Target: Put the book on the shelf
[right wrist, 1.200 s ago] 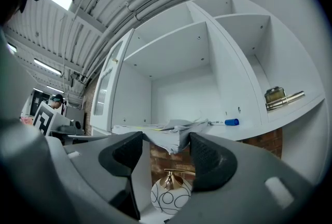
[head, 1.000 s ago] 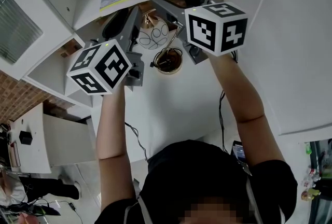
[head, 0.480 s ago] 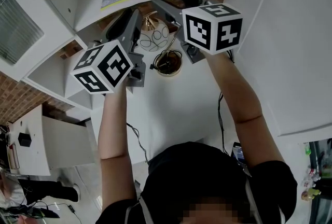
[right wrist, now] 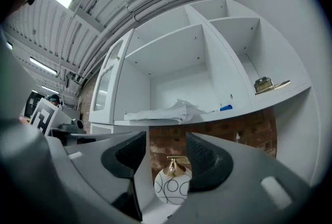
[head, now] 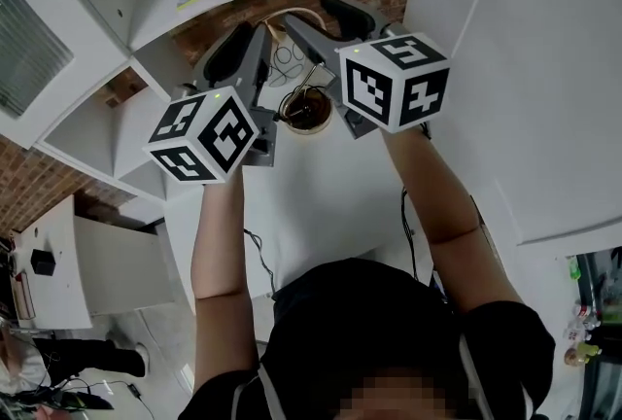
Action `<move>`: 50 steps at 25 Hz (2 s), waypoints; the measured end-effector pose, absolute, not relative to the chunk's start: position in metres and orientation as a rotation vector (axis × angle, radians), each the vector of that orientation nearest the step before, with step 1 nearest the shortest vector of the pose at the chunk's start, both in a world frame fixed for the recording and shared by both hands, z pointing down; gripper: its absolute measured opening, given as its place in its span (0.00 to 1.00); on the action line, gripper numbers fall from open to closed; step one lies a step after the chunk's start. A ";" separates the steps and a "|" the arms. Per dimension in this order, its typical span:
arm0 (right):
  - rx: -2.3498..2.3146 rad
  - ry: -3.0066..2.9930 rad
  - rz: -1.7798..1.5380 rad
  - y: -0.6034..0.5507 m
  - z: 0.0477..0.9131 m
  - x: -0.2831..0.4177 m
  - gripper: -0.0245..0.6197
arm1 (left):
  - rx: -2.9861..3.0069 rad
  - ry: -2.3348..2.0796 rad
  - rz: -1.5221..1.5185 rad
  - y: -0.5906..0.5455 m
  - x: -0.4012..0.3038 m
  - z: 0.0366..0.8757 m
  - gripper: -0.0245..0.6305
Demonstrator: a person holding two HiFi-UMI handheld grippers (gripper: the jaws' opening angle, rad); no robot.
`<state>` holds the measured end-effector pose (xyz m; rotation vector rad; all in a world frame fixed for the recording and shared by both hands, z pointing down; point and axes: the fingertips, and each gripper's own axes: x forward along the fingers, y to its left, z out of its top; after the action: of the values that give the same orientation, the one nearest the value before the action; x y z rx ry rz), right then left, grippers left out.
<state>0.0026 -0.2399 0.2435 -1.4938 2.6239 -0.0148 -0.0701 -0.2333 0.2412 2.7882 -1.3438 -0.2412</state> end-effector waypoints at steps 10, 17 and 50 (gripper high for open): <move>-1.424 2.611 -0.171 -0.200 0.298 0.000 0.38 | 2.775 -1.409 -0.292 -0.192 -0.055 0.274 0.15; -1.426 2.608 -0.185 -0.177 0.330 -0.001 0.29 | 2.751 -1.445 -0.265 -0.163 -0.064 0.322 0.10; -1.477 2.650 -0.312 -0.062 0.460 -0.026 0.03 | 2.585 -1.511 0.004 -0.058 -0.082 0.471 0.06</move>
<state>-0.0256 -0.0622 0.4596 -1.4770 2.6497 -0.3118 -0.0821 -0.0577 0.4706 2.5854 -1.5106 0.0039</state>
